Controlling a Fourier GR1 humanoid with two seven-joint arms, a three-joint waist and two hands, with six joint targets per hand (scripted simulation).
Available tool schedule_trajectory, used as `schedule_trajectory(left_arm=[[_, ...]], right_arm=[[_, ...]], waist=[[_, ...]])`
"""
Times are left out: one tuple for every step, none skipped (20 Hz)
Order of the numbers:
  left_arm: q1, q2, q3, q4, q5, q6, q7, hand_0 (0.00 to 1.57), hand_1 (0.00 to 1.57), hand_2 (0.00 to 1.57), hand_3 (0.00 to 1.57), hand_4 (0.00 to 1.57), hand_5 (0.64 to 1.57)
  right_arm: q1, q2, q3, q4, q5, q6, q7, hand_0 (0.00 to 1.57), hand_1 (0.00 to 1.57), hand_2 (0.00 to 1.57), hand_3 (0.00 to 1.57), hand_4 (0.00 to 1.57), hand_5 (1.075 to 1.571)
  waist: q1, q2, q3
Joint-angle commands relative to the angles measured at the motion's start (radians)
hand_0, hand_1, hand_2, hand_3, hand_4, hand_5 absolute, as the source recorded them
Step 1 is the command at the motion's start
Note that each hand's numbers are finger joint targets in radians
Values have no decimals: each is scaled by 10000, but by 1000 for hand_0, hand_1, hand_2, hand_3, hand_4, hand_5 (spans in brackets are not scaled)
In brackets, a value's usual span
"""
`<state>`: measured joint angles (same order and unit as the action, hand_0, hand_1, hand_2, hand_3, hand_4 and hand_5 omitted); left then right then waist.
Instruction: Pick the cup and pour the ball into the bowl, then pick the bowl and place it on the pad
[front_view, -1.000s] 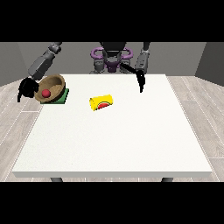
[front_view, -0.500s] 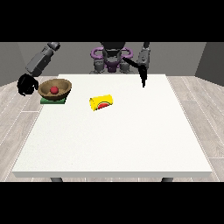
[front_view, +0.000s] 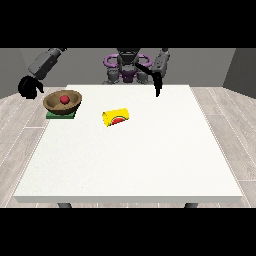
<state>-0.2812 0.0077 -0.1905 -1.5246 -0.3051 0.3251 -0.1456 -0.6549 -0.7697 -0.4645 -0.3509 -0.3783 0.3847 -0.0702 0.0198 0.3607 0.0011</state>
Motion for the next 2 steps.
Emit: schedule_trajectory(left_arm=[[483, -73, -390, 1193, 172, 518, -753, 0, 0, 0, 0, 0, 682], [69, -74, -903, 1500, 324, 916, 72, 0, 0, 0, 0, 0, 682]], right_arm=[[-224, -755, 260, -565, 287, -290, 428, 771, 771, 849, 0, 358, 1375], [-646, -559, 761, -783, 672, -585, 1093, 501, 501, 238, 0, 381, 1087]], waist=[[-169, -724, -31], [-176, -1229, -39]])
